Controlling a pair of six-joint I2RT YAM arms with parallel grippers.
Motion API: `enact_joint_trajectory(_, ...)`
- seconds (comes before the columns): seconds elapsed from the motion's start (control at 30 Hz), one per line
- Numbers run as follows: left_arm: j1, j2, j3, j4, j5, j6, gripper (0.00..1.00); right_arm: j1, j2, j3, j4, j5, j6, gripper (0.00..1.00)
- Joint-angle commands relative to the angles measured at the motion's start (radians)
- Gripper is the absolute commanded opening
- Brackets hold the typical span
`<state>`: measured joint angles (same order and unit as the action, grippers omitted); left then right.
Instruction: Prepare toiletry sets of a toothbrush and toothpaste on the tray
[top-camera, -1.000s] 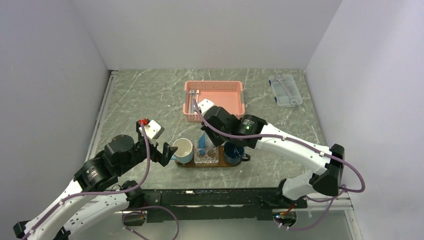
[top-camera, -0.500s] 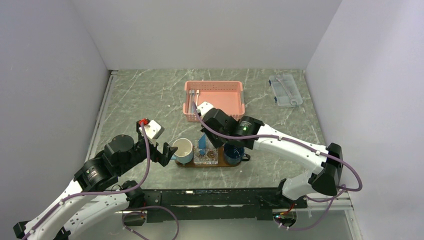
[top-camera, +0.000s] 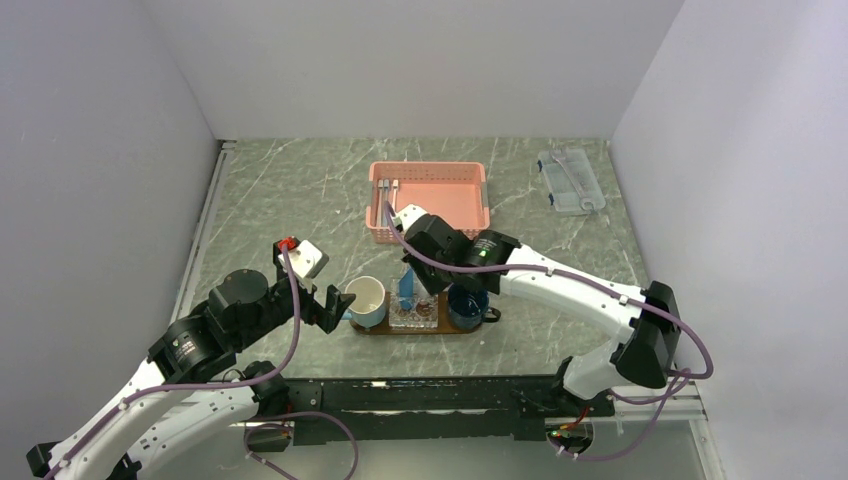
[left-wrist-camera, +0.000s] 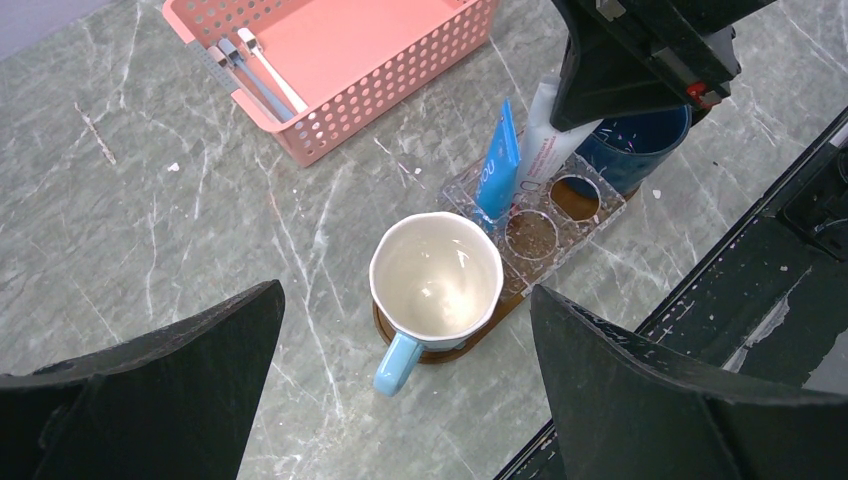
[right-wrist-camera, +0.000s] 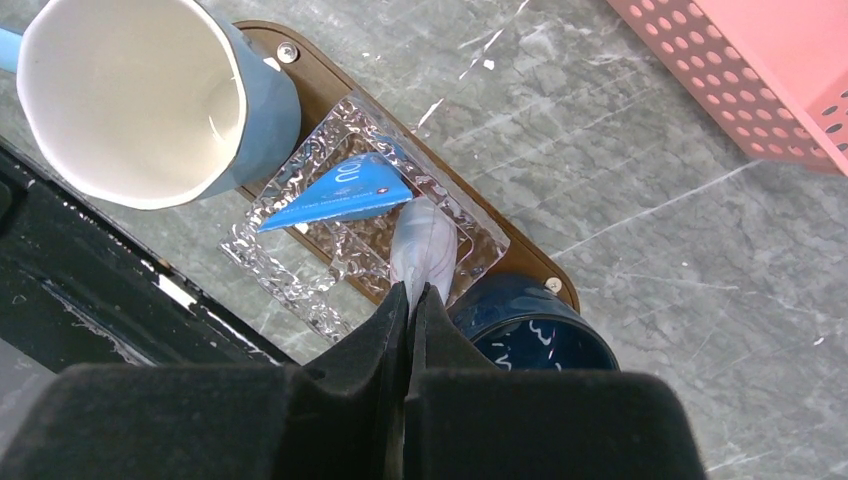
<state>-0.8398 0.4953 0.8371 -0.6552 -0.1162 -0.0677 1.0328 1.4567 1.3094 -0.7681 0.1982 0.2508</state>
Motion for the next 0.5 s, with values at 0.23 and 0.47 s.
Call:
enact_joint_trajectory(0.23,0.008,0.008,-0.005,0.038,0.018,0.008,0.99,-0.015,0.031,0.02,0.012,-0.033,-0.011,0.0)
enact_joint_trajectory(0.47,0.009,0.007,-0.006,0.039,0.02,0.008,0.99,-0.016,0.042,0.042,-0.004,-0.03,-0.008,0.07)
